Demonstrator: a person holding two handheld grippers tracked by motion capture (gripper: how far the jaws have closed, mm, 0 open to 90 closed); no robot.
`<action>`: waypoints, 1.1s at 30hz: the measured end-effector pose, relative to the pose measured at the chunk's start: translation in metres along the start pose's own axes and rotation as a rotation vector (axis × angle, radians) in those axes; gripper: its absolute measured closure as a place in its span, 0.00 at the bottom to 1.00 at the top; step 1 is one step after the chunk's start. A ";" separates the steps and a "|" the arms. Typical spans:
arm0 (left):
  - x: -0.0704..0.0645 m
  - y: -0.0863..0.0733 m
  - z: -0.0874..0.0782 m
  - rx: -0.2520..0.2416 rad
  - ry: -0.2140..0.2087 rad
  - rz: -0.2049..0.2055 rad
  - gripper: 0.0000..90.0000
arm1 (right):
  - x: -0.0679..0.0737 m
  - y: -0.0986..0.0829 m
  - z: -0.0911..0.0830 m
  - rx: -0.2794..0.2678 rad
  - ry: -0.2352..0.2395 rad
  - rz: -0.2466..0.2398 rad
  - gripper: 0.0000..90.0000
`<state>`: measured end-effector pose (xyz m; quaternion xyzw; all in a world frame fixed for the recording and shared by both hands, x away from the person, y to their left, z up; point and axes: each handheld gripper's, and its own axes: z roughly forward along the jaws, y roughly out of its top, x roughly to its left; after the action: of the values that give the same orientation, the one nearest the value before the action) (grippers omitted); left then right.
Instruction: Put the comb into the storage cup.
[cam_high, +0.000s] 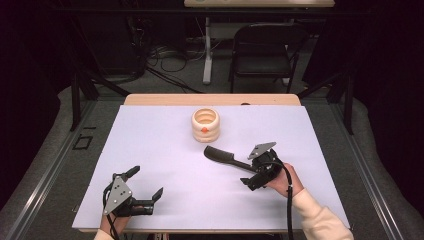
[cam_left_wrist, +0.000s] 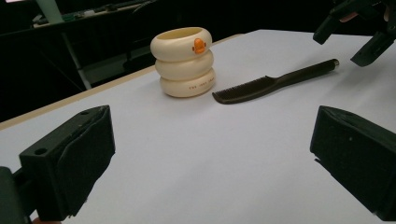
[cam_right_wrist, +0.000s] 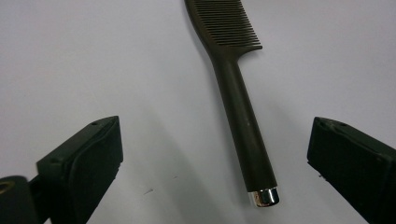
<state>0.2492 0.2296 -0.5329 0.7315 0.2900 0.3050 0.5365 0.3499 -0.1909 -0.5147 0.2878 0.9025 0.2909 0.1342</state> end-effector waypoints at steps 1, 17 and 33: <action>0.000 0.000 0.000 0.001 0.000 0.000 0.00 | 0.000 0.000 0.000 -0.002 0.005 -0.008 0.02; 0.000 0.000 0.001 0.001 -0.001 0.006 0.00 | -0.002 0.012 -0.001 0.006 -0.012 -0.041 0.00; 0.000 0.000 0.003 0.003 -0.002 0.006 0.00 | 0.000 0.035 0.005 0.056 -0.018 -0.096 0.00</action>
<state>0.2513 0.2277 -0.5334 0.7335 0.2877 0.3052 0.5349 0.3672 -0.1655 -0.4972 0.2504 0.9218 0.2564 0.1480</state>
